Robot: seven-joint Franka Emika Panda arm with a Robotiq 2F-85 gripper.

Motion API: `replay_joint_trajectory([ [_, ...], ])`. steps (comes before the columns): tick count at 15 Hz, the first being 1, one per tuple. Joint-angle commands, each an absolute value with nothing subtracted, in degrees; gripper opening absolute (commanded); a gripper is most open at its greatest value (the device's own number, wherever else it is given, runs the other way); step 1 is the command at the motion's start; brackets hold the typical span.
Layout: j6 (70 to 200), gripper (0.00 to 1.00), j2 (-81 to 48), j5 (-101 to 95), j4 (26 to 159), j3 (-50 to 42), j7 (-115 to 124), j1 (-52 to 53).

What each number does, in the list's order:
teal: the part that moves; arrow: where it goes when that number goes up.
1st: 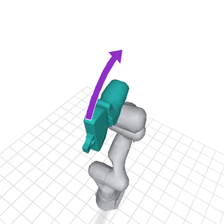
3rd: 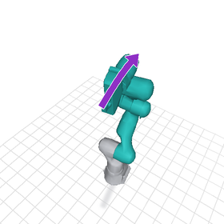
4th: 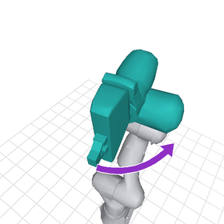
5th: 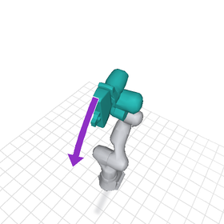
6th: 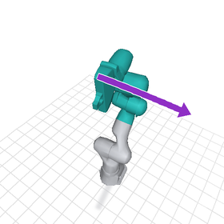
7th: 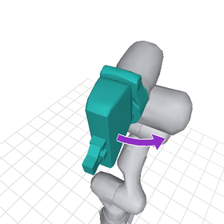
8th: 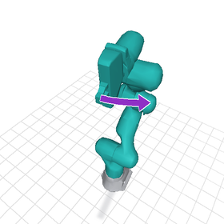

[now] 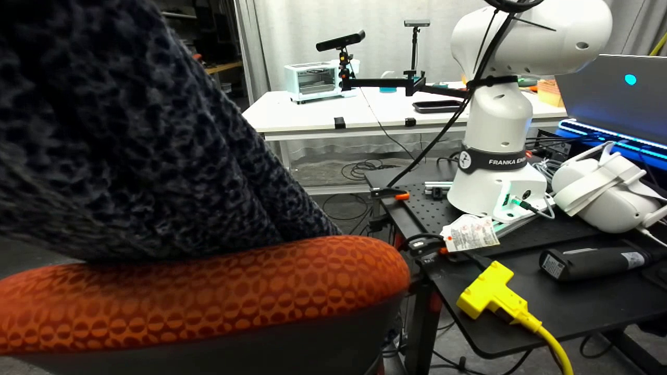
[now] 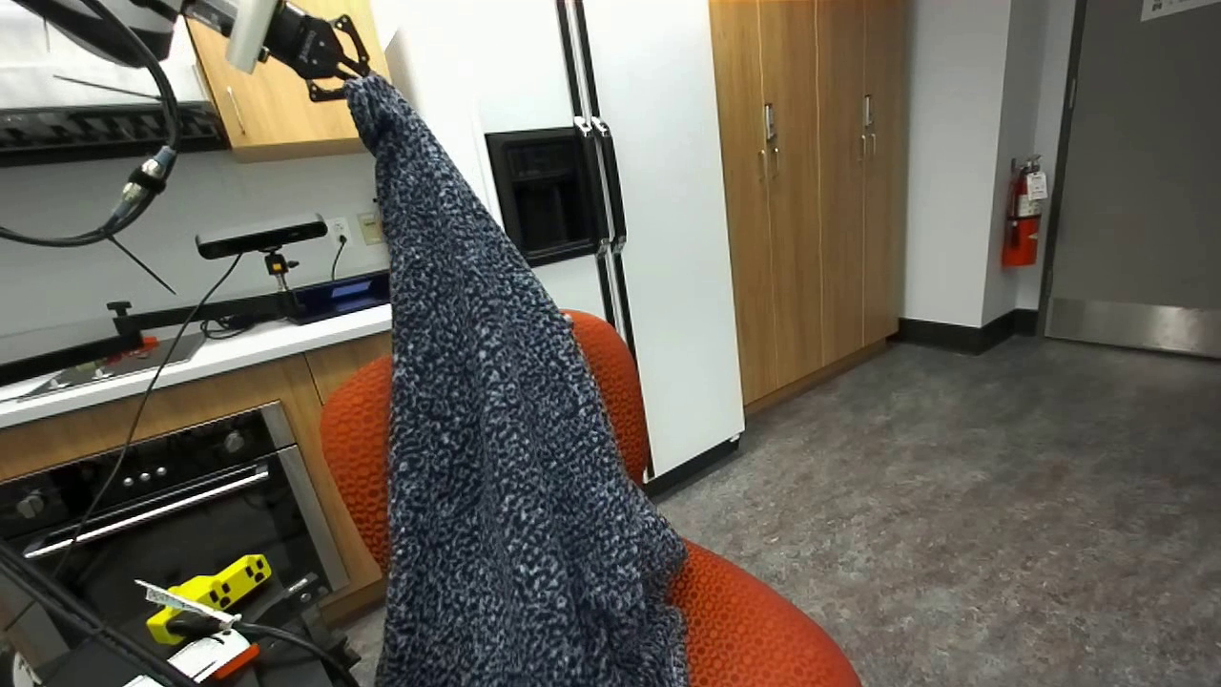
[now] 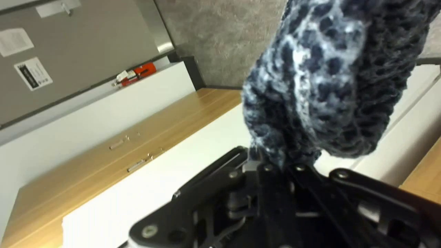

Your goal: Put the object on the head rest of the orange chair

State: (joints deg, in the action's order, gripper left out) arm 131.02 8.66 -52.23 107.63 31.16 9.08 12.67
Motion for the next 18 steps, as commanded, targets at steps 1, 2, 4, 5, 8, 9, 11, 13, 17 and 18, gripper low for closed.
replay_joint_trajectory([
  [1, 127.2, 0.01, 1.5, -61.75, 98.39, 34.87, 11.96, 18.47],
  [2, 127.31, 0.01, 0.0, -63.34, 97.1, 35.44, 12.19, 19.92],
  [4, 129.99, 0.01, -2.64, -64.47, 95.49, 35.38, 12.16, 22.07],
  [5, 131.34, 0.01, -3.97, -64.71, 94.81, 34.98, 12.07, 22.79],
  [8, 134.59, 0.01, -7.83, -63.46, 93.22, 32.44, 11.63, 23.32],
  [9, 136.66, 0.01, -8.87, -62.37, 92.97, 31.26, 11.13, 23.02],
  [11, 141.56, 0.01, -12.04, -59.17, 91.77, 28.69, 9.67, 22.88],
  [13, 145.46, 0.01, -16.06, -53.27, 90.52, 26.7, 6.72, 22.91],
  [17, 149.07, 0.01, -22.99, -37.75, 90.64, 24.89, -2.47, 22.07],
  [18, 147.69, 0.28, -24.3, -33.56, 91.15, 24.67, -5.23, 22.02],
])
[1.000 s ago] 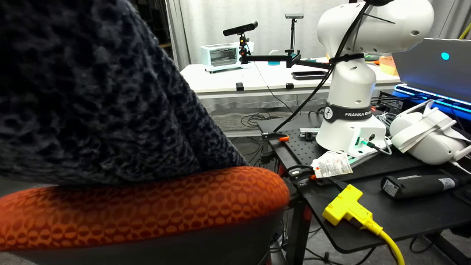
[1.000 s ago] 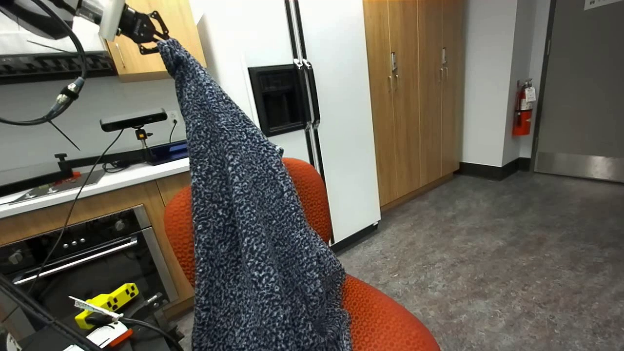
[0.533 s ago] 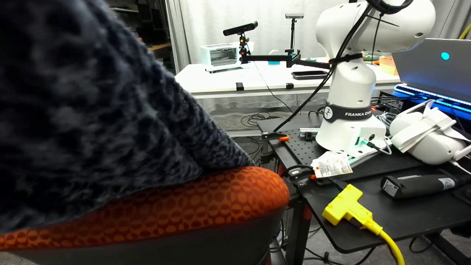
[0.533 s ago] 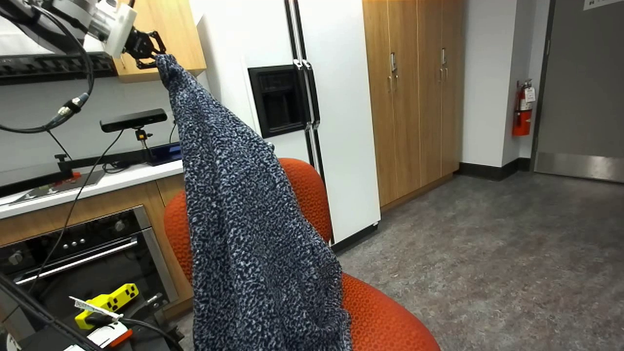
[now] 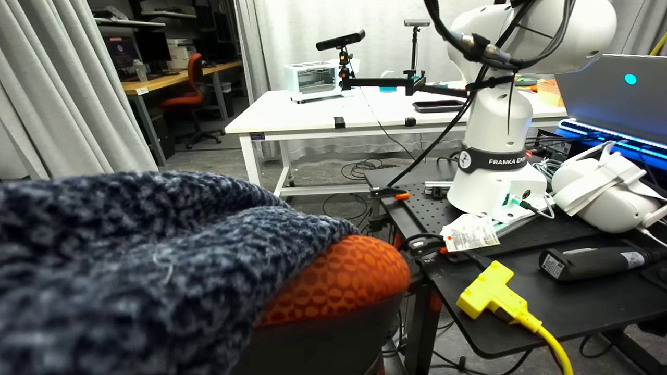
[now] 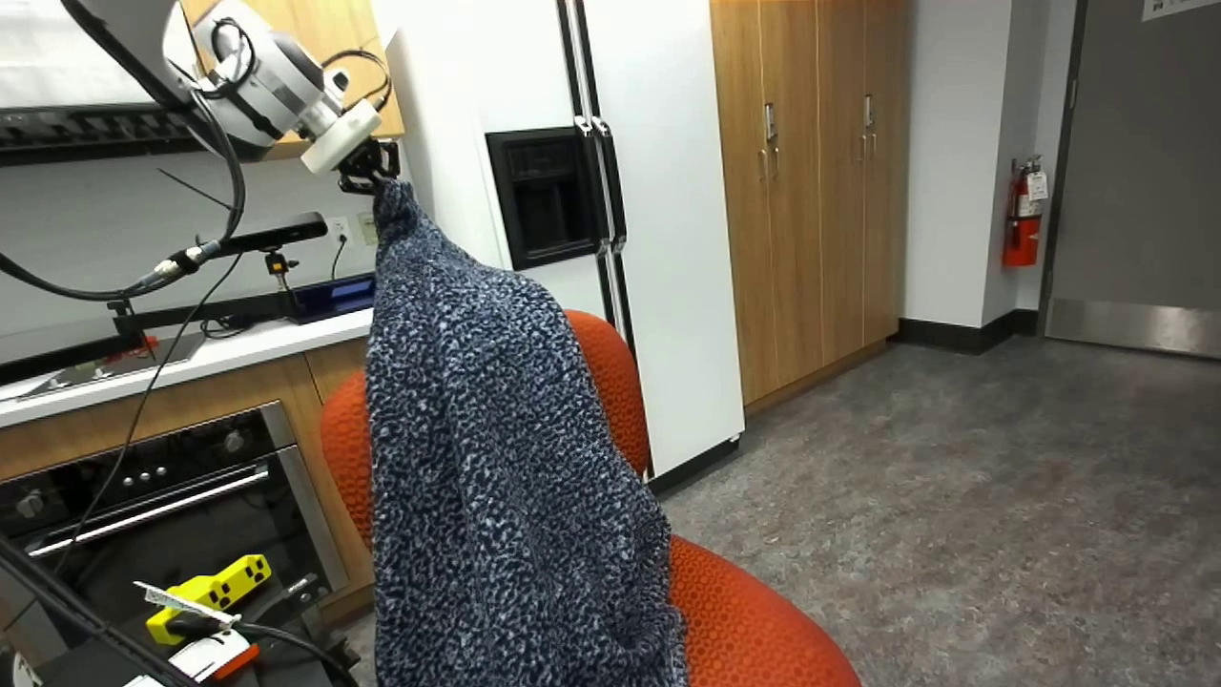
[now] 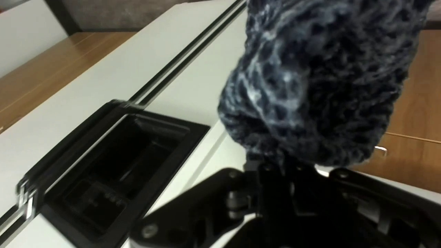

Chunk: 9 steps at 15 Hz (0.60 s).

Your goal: Put the object on the head rest of the orange chair

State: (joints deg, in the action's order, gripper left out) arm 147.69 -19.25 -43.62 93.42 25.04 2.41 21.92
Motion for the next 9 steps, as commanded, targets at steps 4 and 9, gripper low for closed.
replay_joint_trajectory([
  [4, 139.83, 0.5, -26.21, -27.3, 92.22, 20.33, -9.69, 24.53],
  [9, 128.96, 0.88, -23.37, -29.84, 92.46, 16.55, -8.82, 27.35],
])
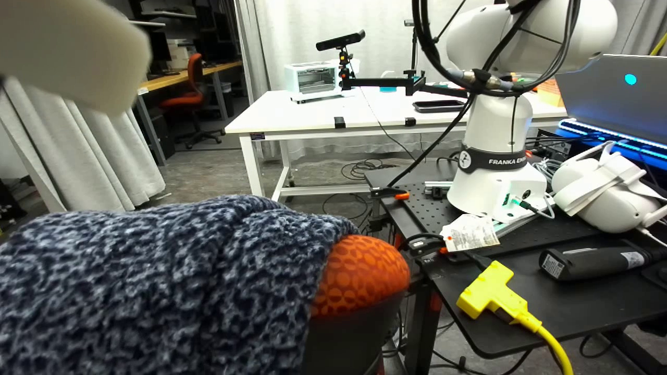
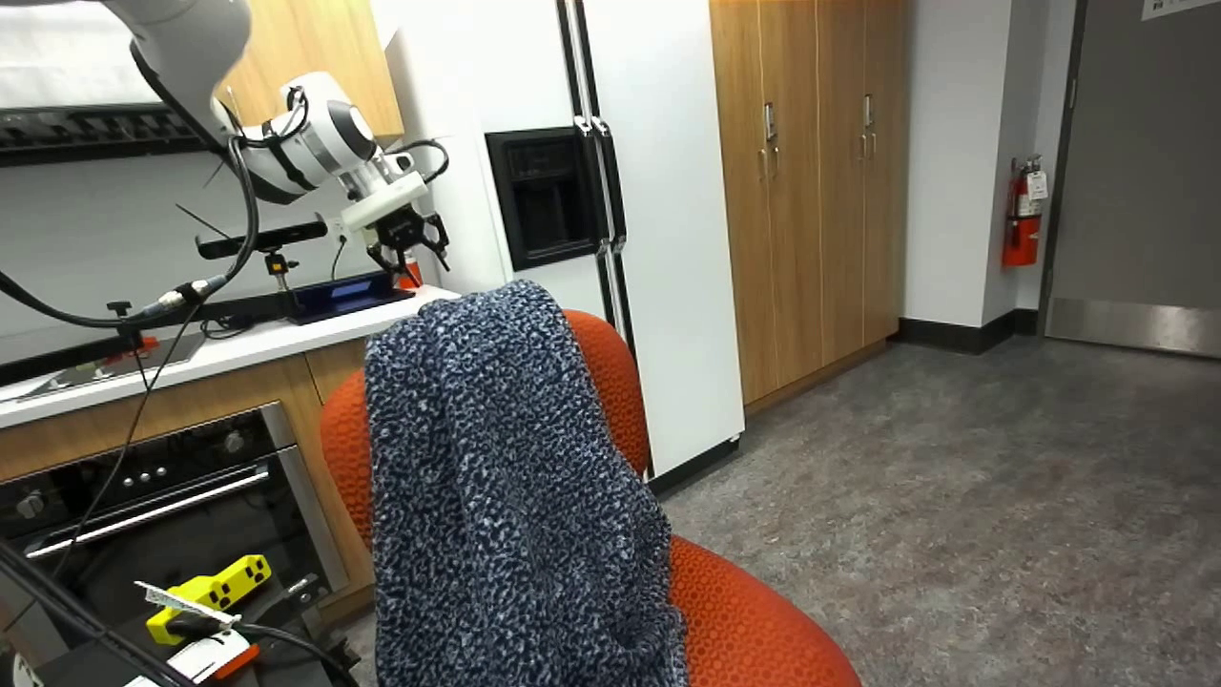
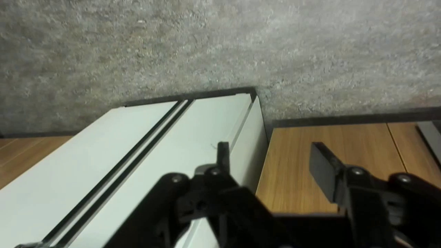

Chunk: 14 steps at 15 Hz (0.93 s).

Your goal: Put the object on the head rest of the orange chair

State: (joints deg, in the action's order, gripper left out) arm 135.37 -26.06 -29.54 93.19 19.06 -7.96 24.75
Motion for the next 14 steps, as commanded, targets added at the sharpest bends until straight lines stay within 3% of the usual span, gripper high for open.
replay_joint_trajectory([
  [1, 127.31, 0.96, -22.33, -30.91, 92.73, 15.9, -8.18, 27.83],
  [3, 122.97, 1.0, -19.44, -32.34, 93.67, 15.25, -8.18, 28.0],
  [9, 114.12, 1.0, -6.89, -35.9, 98.75, 14.48, -9.17, 23.62],
  [14, 120.69, 1.0, 4.55, -30.69, 107.6, 12.02, -8.81, 16.16],
])
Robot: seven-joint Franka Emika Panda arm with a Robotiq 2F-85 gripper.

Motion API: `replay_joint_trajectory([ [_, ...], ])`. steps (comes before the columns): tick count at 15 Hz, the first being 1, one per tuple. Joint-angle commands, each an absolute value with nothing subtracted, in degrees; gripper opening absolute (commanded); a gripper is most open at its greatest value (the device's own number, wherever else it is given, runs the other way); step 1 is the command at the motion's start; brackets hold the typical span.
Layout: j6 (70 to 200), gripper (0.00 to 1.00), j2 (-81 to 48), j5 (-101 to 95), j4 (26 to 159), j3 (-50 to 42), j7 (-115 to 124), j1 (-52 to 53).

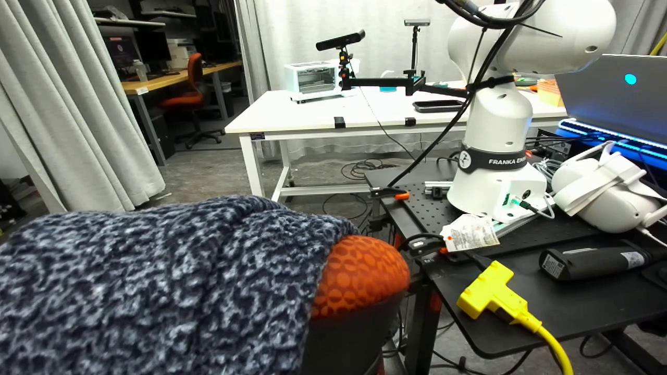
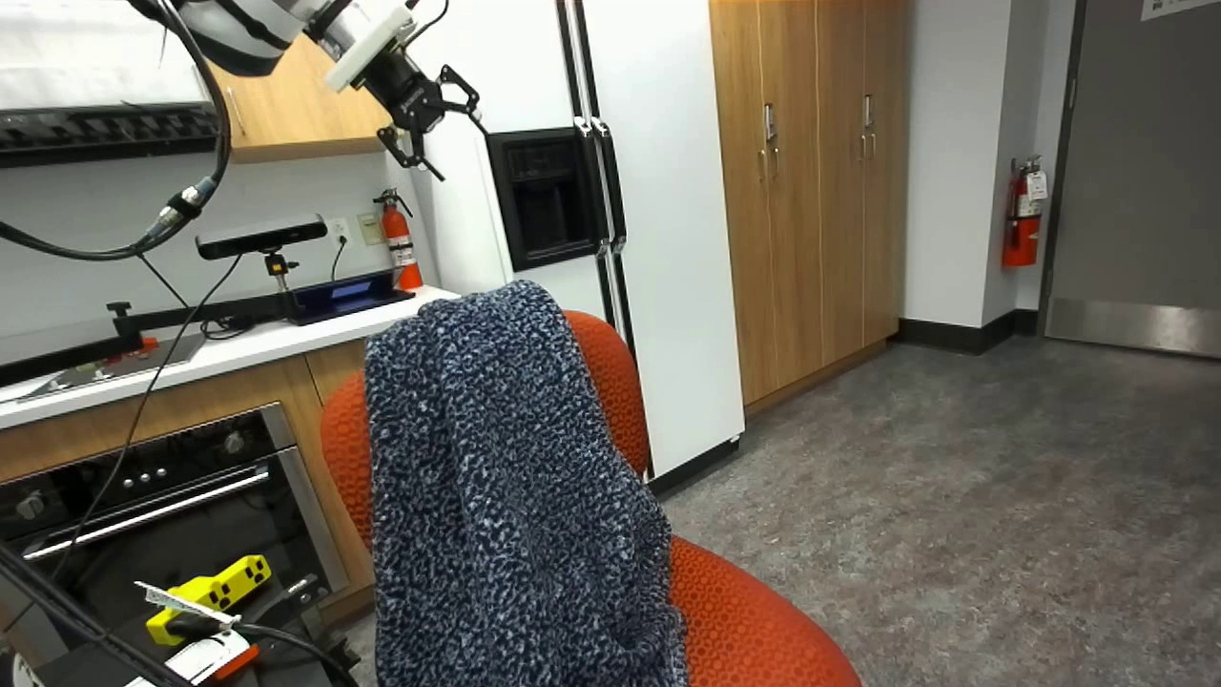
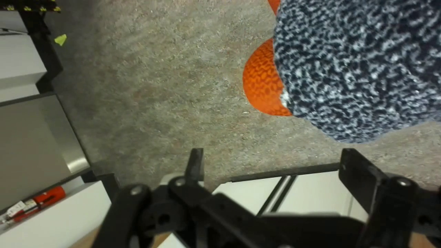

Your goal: Put the object on the head rest of the orange chair

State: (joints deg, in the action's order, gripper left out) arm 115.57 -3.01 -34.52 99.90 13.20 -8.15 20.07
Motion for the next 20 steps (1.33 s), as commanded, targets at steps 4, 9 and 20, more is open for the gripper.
replay_joint_trajectory([
  [4, 130.94, 1.0, 9.66, -22.43, 118.5, 9.95, -4.67, 12.83],
  [9, 134.02, 1.0, 8.34, -20.55, 121.89, 10.32, -3.89, 11.73],
  [20, 134.61, 1.0, 9.79, -20.25, 123.34, 10.37, -3.4, 11.67],
])
